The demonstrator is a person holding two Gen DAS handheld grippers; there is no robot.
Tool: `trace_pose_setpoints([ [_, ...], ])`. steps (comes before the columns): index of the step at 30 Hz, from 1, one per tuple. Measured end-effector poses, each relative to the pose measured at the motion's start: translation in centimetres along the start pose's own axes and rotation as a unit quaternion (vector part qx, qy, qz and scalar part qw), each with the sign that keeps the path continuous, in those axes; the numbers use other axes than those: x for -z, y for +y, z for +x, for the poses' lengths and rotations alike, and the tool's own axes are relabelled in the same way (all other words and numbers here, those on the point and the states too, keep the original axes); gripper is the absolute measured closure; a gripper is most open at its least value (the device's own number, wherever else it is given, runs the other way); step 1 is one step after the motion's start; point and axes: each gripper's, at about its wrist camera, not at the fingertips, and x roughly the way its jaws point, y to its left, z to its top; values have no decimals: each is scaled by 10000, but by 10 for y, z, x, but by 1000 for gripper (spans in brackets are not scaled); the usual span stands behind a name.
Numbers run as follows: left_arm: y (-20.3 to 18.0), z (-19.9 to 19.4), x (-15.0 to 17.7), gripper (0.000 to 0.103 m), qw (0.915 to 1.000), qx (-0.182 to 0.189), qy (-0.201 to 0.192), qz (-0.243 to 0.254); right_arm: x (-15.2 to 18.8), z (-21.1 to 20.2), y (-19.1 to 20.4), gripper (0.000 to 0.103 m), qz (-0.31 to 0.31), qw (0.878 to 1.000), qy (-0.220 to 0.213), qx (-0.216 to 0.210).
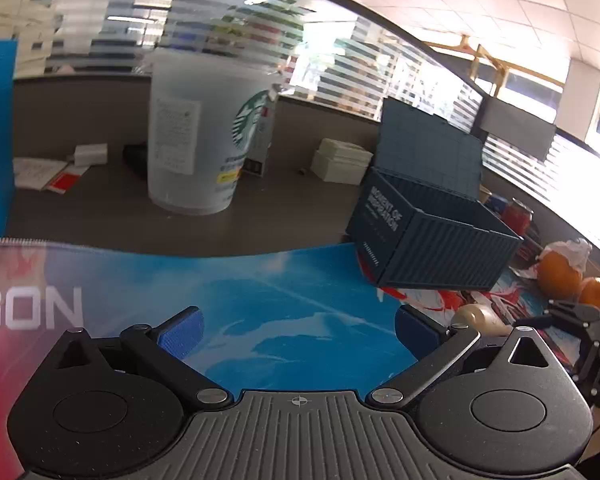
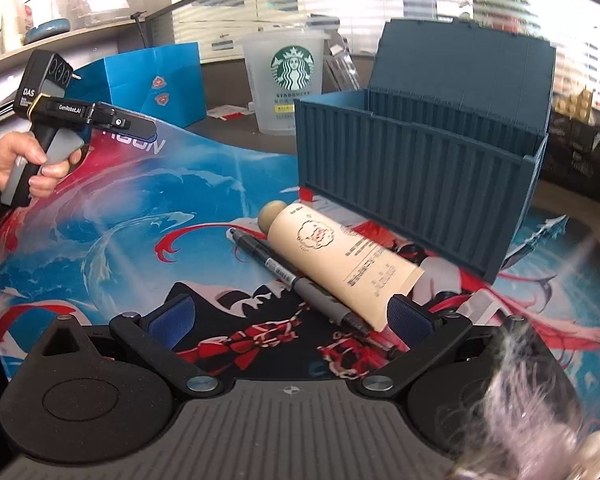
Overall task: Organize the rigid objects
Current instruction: 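Withdraw the left tool from the box while moving the right tool toward the pile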
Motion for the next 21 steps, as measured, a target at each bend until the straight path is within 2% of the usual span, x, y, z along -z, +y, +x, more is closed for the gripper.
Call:
trace_pose_setpoints([
  [4,9,-1,6,1,9998,-49,52,-183,-2,7,14,0,-47,9996,259,-46],
  [8,13,-1,9,0,9995,-67,75,-301,-8,6,32,0,-225,9974,240,-637],
  [10,15,0,10,0,9992,-96,82,-369,-11,10,35,0,-275,9980,169,-546],
  [13,16,1,12,0,9990,-136,107,-401,-14,22,34,6,-214,9987,317,-350],
  [16,17,4,15,0,9989,-185,159,-407,-12,27,38,17,-410,9979,378,-326],
  [18,18,7,16,0,9987,-198,221,-422,-12,26,42,34,-612,9969,363,-336],
  [19,19,9,17,0,9986,-206,258,-420,-13,27,44,39,-670,9965,355,-341],
  [21,18,12,19,0,9984,-234,320,-393,-14,25,44,57,-726,9960,351,-386],
])
